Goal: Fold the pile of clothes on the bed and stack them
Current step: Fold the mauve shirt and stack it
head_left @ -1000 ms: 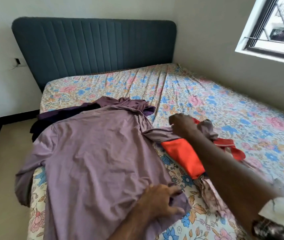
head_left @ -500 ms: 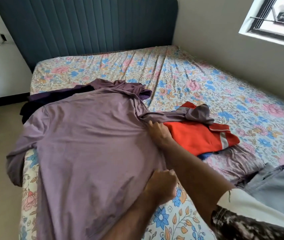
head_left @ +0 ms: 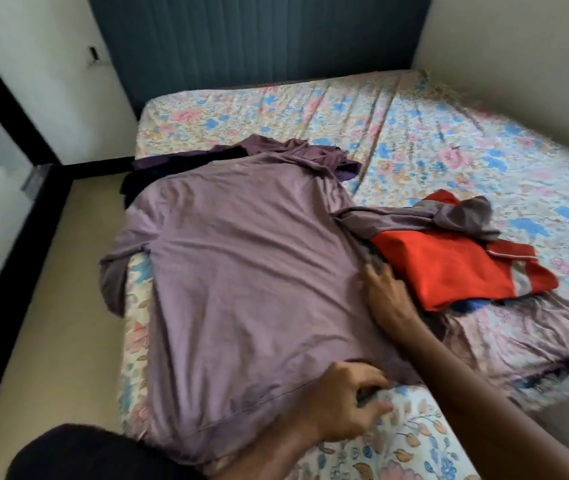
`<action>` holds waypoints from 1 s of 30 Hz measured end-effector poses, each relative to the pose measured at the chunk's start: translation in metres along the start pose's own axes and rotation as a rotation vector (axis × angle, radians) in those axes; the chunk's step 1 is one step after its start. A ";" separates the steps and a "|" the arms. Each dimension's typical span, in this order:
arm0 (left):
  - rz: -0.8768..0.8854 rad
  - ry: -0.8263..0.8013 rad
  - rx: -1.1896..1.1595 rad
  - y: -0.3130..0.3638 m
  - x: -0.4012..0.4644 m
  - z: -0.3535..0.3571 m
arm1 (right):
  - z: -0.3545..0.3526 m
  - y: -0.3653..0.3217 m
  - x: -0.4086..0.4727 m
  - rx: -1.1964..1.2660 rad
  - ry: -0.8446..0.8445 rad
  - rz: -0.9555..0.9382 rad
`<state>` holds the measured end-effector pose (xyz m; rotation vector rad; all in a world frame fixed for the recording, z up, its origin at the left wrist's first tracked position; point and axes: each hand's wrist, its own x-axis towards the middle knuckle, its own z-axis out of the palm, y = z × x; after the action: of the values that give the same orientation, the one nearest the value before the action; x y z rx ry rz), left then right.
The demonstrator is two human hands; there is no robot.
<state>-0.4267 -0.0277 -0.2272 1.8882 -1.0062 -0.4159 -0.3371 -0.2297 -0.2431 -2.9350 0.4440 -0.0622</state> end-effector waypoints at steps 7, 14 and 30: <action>-0.634 0.935 0.512 -0.100 -0.085 -0.111 | 0.004 -0.121 -0.062 -0.025 0.248 -0.358; -1.214 0.971 0.167 -0.124 -0.126 -0.175 | 0.042 -0.246 -0.152 0.062 -0.099 -0.829; -1.055 0.751 -0.054 -0.169 -0.168 -0.236 | 0.009 -0.306 -0.083 0.305 -0.394 -0.699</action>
<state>-0.2986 0.2795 -0.2698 2.1306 0.5376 -0.2574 -0.3271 0.0845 -0.1995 -2.5582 -0.5941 0.3223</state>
